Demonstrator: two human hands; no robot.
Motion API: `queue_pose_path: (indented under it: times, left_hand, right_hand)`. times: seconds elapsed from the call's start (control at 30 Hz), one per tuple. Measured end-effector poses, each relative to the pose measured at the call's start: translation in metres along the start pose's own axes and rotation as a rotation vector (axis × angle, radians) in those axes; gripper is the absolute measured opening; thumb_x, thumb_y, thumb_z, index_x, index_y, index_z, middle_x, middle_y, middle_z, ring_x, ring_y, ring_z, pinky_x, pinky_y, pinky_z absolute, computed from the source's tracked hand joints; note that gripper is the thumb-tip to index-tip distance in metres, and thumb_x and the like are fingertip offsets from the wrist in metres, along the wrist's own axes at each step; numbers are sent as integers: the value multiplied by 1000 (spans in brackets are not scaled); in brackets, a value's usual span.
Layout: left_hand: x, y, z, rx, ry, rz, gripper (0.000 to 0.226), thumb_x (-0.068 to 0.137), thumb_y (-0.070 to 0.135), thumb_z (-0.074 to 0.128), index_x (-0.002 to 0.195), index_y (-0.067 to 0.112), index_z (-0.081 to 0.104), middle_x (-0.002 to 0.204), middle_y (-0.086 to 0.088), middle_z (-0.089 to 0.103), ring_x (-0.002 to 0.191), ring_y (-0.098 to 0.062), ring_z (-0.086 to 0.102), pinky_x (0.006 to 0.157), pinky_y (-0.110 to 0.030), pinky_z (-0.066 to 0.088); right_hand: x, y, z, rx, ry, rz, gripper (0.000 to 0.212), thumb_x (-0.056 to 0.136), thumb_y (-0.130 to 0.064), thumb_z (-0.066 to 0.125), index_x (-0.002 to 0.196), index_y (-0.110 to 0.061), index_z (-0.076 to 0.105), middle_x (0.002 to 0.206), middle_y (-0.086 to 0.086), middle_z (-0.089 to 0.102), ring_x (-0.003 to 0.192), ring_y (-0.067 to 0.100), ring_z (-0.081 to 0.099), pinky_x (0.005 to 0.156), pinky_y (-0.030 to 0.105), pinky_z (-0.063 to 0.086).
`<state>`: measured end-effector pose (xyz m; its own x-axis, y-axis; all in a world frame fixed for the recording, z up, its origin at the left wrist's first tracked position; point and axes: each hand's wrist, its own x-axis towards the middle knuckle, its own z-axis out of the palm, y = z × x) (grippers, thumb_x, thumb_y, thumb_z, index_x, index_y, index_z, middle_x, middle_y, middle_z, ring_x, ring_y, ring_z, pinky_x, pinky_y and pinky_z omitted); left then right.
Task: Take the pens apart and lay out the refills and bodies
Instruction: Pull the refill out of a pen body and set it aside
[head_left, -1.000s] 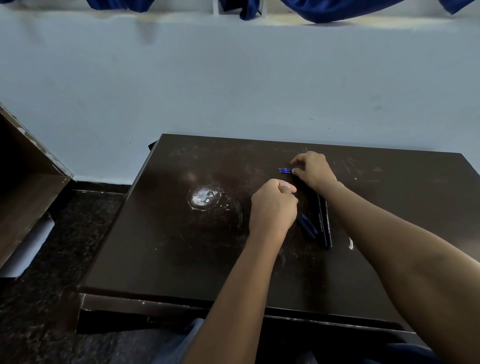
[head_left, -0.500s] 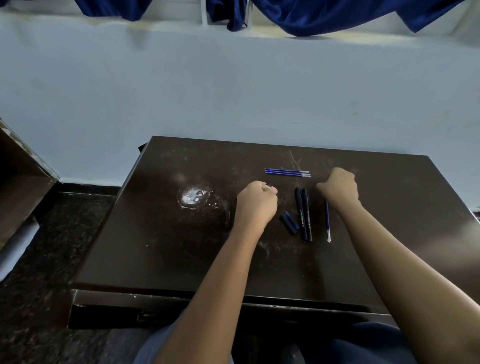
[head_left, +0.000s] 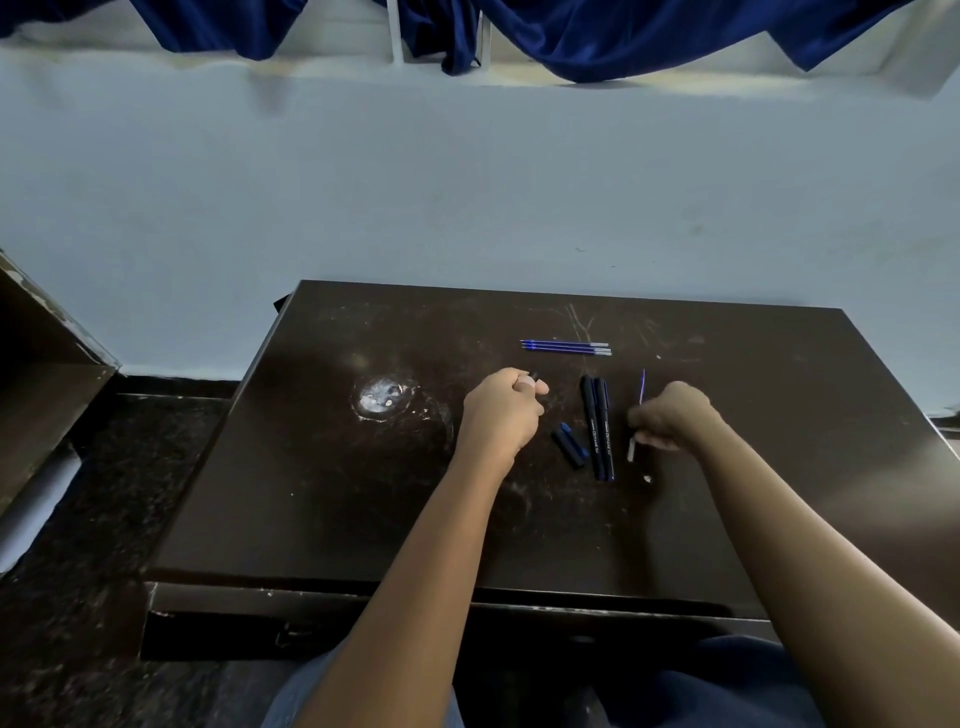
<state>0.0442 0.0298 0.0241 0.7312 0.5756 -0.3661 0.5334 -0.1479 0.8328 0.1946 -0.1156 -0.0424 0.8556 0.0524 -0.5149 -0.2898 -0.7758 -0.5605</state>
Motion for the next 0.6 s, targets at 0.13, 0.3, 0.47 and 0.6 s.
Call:
queue_pose_path:
  times: [0.13, 0.3, 0.47, 0.6]
  left_hand:
    - [1, 1, 1, -11, -31, 19, 32, 101, 18, 36, 107, 14, 66, 115, -5, 66, 84, -12, 55, 58, -18, 38]
    - [3, 0, 3, -23, -30, 48, 29, 100, 16, 37, 106, 14, 66, 112, -4, 66, 79, -10, 52, 60, -19, 40]
    - [5, -2, 3, -36, -14, 73, 30, 100, 17, 36, 102, 15, 66, 97, 0, 63, 71, -5, 50, 58, -15, 39]
    - [7, -4, 4, -59, -22, 78, 29, 100, 17, 36, 95, 18, 65, 92, 2, 62, 71, -5, 51, 60, -15, 40]
  right_hand:
    - [-21, -33, -5, 532, -57, -246, 2, 84, -5, 58, 84, -4, 57, 73, 15, 61, 47, 10, 60, 47, 19, 50]
    - [-64, -61, -5, 732, -103, -473, 11, 91, -7, 51, 82, -9, 57, 77, 5, 68, 61, 8, 66, 57, 19, 54]
    - [-78, -64, 0, 679, -145, -511, 11, 92, -4, 50, 84, -10, 56, 80, 7, 68, 59, 7, 66, 58, 20, 54]
    - [-83, -64, 2, 636, -186, -536, 11, 91, -3, 52, 84, -10, 57, 75, 7, 68, 59, 8, 65, 57, 18, 53]
